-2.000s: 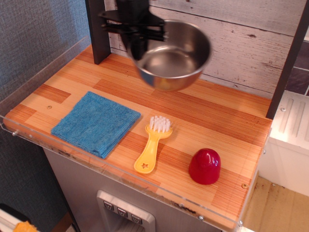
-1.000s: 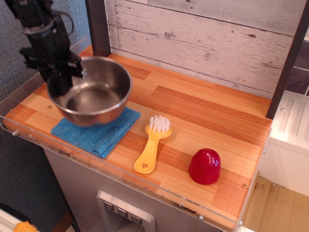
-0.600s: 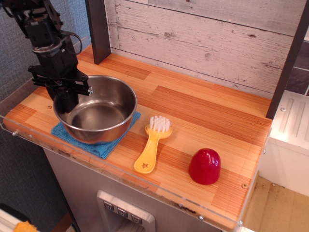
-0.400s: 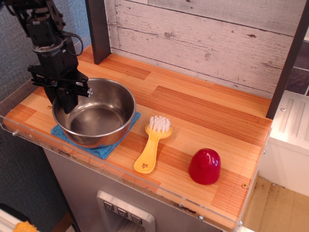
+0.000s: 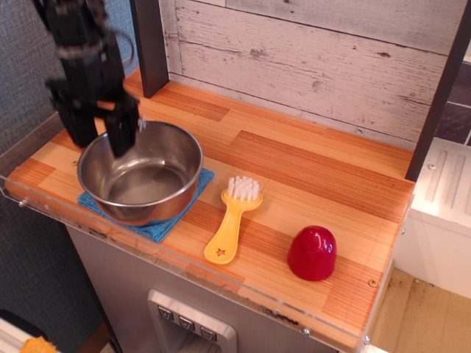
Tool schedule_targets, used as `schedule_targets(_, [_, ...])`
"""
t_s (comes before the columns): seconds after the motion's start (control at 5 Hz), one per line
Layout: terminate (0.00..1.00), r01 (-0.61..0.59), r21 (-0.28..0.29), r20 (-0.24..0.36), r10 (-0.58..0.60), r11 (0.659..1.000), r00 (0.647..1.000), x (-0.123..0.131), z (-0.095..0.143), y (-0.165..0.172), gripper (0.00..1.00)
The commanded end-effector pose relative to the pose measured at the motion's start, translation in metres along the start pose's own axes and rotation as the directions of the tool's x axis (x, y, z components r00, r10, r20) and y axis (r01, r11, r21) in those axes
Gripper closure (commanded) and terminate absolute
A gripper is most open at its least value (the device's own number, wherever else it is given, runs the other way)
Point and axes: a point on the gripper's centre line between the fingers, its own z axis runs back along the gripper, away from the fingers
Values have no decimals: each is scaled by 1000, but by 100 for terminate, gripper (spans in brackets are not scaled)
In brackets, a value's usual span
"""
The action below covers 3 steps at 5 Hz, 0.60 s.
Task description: Put the pot on top of the napkin.
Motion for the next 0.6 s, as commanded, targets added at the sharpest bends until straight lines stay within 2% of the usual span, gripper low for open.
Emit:
schedule_targets(0.0, [0,5,28,76,-7,1000,997,30,92,-20,0])
schedule_targets(0.2, [0,76,54,89,-81,996,993,44,98,-62,0])
schedule_targets(0.4, [0,144,84,107,-152,986,982,48,96,-89,0])
